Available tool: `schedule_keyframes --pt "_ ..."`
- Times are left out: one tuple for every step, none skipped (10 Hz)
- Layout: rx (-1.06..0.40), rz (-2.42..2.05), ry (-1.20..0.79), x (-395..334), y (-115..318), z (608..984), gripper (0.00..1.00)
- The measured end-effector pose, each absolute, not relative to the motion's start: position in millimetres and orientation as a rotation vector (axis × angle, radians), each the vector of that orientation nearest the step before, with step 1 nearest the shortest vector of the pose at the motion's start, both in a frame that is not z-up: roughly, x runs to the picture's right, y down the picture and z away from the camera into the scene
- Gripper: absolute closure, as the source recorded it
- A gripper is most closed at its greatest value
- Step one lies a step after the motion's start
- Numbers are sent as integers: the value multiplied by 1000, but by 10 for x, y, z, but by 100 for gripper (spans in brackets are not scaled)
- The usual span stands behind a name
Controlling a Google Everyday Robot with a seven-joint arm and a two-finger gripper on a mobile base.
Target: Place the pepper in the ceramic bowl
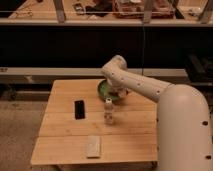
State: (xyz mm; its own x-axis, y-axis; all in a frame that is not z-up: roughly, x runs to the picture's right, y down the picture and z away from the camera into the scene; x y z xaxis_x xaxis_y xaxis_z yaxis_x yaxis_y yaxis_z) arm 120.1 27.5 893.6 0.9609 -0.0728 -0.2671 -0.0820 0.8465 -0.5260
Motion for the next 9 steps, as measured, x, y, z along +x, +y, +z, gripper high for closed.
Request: schedule_keyframes --pt "-571 23 286 1195 281 8946 100" --pt "-581 45 285 1177 285 8953 100" --pt "-588 66 282 1149 284 8958 100" --pt "-593 80 278 1120 276 8958 100" --pt "-596 87 276 1105 271 8959 100" --pt "-598 94 278 1105 263 8961 100" --pt "-603 104 281 1110 262 8974 100" --pt "-606 108 283 1111 267 8984 100" --pt "-612 112 280 1098 278 8991 96"
